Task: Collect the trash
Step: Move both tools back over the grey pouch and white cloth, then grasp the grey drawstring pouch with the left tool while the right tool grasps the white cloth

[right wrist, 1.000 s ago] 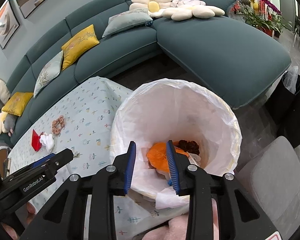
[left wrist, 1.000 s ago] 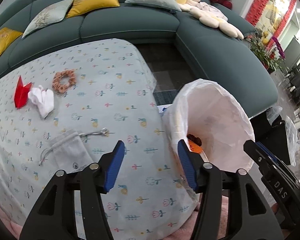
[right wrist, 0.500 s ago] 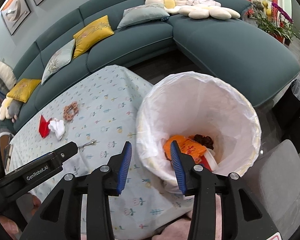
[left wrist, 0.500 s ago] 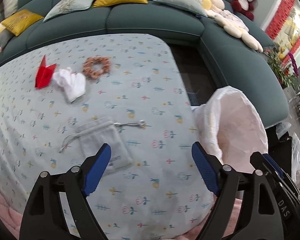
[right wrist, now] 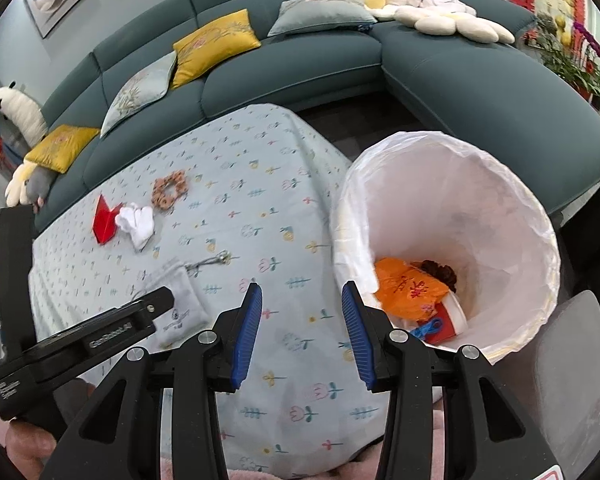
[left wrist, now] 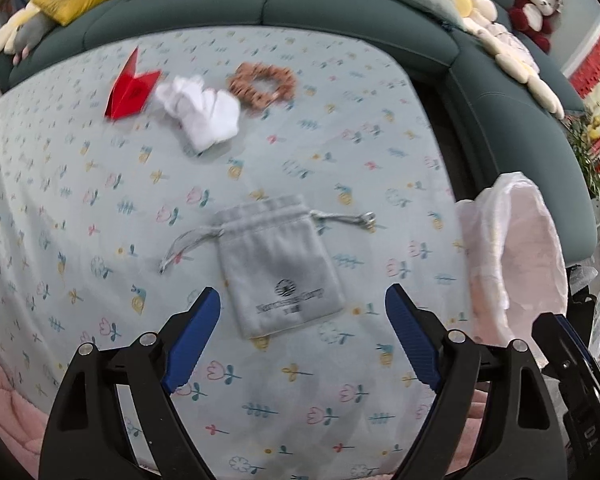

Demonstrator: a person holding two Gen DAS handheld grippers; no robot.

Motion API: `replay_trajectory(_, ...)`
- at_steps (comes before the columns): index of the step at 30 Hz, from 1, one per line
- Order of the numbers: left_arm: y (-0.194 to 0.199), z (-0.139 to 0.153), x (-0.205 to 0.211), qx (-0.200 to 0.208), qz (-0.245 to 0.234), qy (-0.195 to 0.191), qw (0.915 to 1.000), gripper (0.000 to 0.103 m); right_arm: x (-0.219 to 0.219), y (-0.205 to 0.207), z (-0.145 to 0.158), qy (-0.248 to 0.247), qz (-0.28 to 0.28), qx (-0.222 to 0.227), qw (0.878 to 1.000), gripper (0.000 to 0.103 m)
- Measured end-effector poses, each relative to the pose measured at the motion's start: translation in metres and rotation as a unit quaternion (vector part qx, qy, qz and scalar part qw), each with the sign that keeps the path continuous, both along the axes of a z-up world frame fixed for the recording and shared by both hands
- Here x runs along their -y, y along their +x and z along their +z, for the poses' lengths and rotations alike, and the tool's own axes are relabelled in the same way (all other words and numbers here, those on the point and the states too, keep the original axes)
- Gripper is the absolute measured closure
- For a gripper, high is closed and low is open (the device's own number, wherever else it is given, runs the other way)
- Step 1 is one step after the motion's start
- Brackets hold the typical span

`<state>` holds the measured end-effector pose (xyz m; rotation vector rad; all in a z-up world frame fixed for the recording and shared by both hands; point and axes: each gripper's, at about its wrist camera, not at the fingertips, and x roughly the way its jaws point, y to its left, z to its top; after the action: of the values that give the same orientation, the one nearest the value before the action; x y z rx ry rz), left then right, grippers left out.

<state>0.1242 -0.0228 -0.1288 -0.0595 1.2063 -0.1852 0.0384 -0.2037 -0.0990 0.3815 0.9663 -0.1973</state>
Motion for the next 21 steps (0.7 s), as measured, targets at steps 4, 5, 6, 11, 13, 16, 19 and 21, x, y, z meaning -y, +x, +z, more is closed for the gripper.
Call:
replay_trajectory(4, 0.005, -0.014, -0.009, -0.022, 0.014, 0.001, 0.9997, 0.023, -0.008, 0.005, -0.007, 0.0, 0.009, -0.009, 1.0, 0.062)
replay_trajectory(5, 0.006, -0.017, -0.01, -0.025, 0.016, 0.001, 0.9996, 0.023, -0.009, 0.006, -0.008, 0.0, 0.011, -0.01, 1.0, 0.062)
replay_trajectory(6, 0.007, -0.02, -0.012, -0.03, 0.019, 0.001, 0.9994, 0.023, -0.011, 0.007, -0.01, 0.001, 0.012, -0.012, 1.0, 0.062)
replay_trajectory(11, 0.015, -0.034, -0.013, -0.044, 0.021, 0.014, 0.9987, 0.024, -0.016, 0.015, -0.017, 0.002, 0.019, -0.022, 1.0, 0.062)
replay_trajectory(13, 0.018, -0.038, -0.012, -0.049, 0.02, 0.018, 0.9985, 0.025, -0.017, 0.017, -0.019, 0.003, 0.02, -0.025, 0.999, 0.062)
replay_trajectory(16, 0.023, -0.047, -0.011, -0.059, 0.015, 0.022, 0.9979, 0.034, -0.018, 0.022, -0.024, 0.003, 0.022, -0.031, 0.999, 0.062)
replay_trajectory(19, 0.025, -0.049, -0.006, -0.05, 0.007, 0.035, 0.9981, 0.038, -0.021, 0.027, -0.029, 0.003, 0.024, -0.038, 0.999, 0.062)
replay_trajectory(21, 0.026, -0.049, -0.002, -0.044, -0.003, 0.046, 0.998, 0.047, -0.023, 0.031, -0.033, 0.003, 0.025, -0.043, 0.999, 0.062)
